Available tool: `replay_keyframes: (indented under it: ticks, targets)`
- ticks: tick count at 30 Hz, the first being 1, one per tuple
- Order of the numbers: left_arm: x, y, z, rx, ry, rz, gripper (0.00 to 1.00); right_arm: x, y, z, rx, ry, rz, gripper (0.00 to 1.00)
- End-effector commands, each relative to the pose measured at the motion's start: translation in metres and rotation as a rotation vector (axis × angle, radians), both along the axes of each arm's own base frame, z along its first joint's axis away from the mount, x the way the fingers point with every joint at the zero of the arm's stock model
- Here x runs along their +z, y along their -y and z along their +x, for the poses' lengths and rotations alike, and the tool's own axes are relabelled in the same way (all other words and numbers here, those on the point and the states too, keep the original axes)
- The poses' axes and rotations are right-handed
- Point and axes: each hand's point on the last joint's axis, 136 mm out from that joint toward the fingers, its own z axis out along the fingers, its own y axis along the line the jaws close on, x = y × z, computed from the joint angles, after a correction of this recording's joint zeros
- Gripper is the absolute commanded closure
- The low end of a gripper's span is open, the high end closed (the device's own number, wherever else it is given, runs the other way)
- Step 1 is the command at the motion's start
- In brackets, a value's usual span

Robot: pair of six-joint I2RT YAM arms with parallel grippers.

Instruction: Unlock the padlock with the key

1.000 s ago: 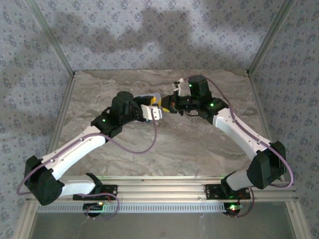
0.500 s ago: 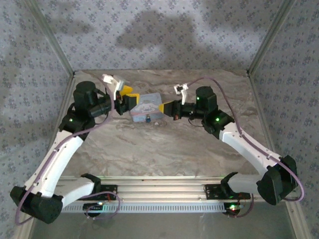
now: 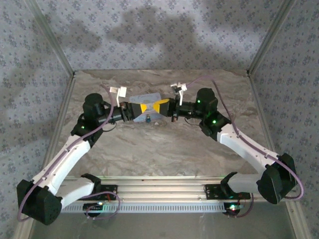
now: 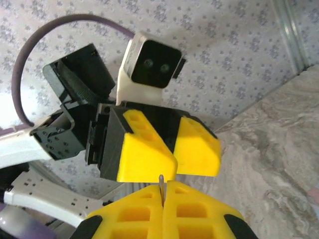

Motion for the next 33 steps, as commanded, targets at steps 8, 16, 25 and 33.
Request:
replay_keyframes:
  ticks: [8, 16, 25, 33]
  targets:
    - [0.054, 0.006, -0.02, -0.067, 0.067, -0.089, 0.64, 0.003, -0.026, -0.029, 0.105, 0.117, -0.074, 1.0]
    - [0.056, 0.008, -0.03, -0.121, 0.076, -0.081, 0.7, 0.01, -0.021, -0.022, 0.069, 0.108, -0.052, 1.0]
    - [0.052, 0.011, -0.042, -0.192, 0.083, -0.077, 0.74, 0.017, -0.019, -0.022, 0.082, 0.083, -0.012, 1.0]
    - [0.05, 0.012, -0.045, -0.214, 0.087, -0.081, 0.78, 0.02, -0.019, -0.024, 0.094, 0.072, 0.002, 1.0]
